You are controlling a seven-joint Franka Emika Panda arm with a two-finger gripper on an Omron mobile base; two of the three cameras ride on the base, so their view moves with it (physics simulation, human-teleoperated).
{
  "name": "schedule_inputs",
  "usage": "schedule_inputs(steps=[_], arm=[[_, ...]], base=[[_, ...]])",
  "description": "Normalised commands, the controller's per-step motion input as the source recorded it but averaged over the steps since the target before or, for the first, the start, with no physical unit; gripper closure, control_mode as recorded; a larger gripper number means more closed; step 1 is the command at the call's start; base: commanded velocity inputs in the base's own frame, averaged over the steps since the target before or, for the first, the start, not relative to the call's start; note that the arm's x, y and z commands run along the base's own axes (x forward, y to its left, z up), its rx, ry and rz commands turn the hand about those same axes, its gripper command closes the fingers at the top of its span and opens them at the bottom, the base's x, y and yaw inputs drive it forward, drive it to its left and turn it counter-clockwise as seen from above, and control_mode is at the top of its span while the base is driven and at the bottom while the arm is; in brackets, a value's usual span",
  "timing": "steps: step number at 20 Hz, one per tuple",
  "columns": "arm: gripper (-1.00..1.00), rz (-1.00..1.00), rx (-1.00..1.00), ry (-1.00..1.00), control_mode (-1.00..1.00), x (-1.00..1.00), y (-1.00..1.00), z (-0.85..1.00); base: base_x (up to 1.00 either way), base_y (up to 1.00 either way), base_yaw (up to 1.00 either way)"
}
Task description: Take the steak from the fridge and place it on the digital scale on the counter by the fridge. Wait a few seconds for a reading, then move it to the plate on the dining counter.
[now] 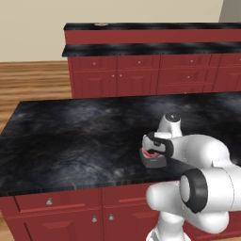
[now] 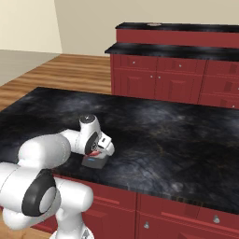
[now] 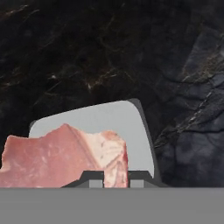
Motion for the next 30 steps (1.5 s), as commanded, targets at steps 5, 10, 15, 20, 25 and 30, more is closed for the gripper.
schedule_inputs(steps=[5,10,15,20,25,30], arm=[[1.00,0.00,0.00,0.00,-1.00,0.16,0.00,0.00],[-1.00,0.00,0.00,0.00,-1.00,-0.12,0.00,0.00],[-1.00,0.00,0.00,-0.11,-1.00,-0.53,-0.10,0.41],[-1.00,0.00,0.00,-0.17,-1.00,-0.46,-0.06,0.89],[-1.00,0.00,0.00,-0.04,-1.00,-0.40,0.02,0.59],[-1.00,0.00,0.00,0.01,-1.00,-0.06,0.16,0.03]], base=[[0.00,0.00,0.00],[0.00,0.00,0.00],[0.00,0.00,0.00],[0.00,0.00,0.00],[0.00,0.00,0.00],[0.00,0.00,0.00]])
